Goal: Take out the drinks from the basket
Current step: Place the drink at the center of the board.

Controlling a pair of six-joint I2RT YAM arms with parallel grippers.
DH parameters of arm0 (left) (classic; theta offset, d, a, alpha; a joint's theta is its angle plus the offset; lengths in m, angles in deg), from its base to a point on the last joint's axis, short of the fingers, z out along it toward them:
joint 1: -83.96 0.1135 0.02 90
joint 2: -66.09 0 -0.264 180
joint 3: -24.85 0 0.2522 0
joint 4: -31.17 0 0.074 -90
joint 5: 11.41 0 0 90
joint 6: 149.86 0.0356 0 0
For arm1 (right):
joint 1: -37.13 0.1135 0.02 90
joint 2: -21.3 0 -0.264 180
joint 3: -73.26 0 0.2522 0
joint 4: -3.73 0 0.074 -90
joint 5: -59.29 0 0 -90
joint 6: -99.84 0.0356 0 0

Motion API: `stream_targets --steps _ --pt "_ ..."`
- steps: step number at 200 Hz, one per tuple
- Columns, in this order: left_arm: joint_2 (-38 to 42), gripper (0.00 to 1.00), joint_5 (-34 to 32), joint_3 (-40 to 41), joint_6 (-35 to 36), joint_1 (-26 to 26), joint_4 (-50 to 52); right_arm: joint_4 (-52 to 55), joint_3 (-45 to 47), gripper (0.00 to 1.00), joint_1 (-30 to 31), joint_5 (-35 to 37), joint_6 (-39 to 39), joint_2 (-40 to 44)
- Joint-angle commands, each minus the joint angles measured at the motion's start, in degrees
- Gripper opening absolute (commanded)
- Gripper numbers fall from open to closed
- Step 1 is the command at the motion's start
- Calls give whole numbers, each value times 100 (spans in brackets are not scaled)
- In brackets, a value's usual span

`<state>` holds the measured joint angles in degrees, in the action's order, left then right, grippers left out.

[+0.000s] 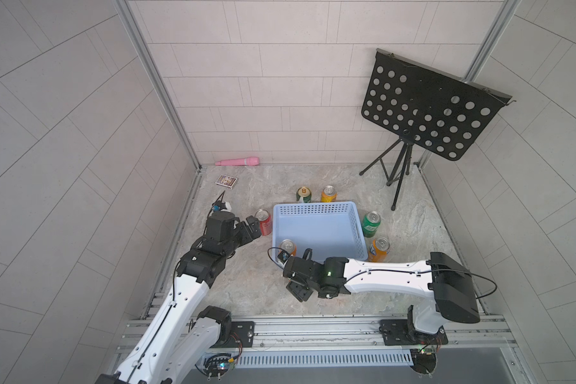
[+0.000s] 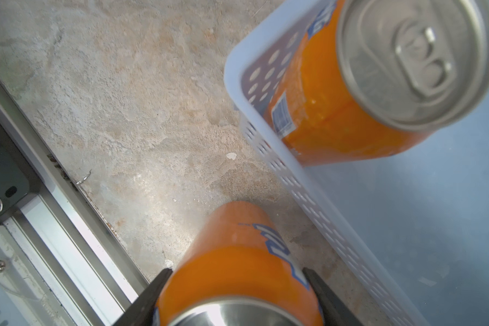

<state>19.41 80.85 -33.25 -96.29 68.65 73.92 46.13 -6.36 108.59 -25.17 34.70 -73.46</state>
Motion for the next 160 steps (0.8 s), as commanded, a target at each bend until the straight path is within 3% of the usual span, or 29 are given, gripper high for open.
stream_targets --steps 1,25,58,104,135,160 --pt "74 100 -77 31 61 -10 -10 -254 -31 28 28 65 -34 -22" --pt "97 100 -121 30 69 -13 10 -226 -54 33 28 57 -37 -73" --pt "81 100 -101 39 74 -9 8 -110 -135 59 42 26 -78 -78" --pt "116 100 -106 39 73 -15 45 -10 -189 83 35 56 -70 -11" --pt "141 100 -148 23 87 -15 80 39 -281 96 40 157 -78 104" --pt "150 100 -164 -4 100 -12 113 113 -371 99 35 360 -93 214"
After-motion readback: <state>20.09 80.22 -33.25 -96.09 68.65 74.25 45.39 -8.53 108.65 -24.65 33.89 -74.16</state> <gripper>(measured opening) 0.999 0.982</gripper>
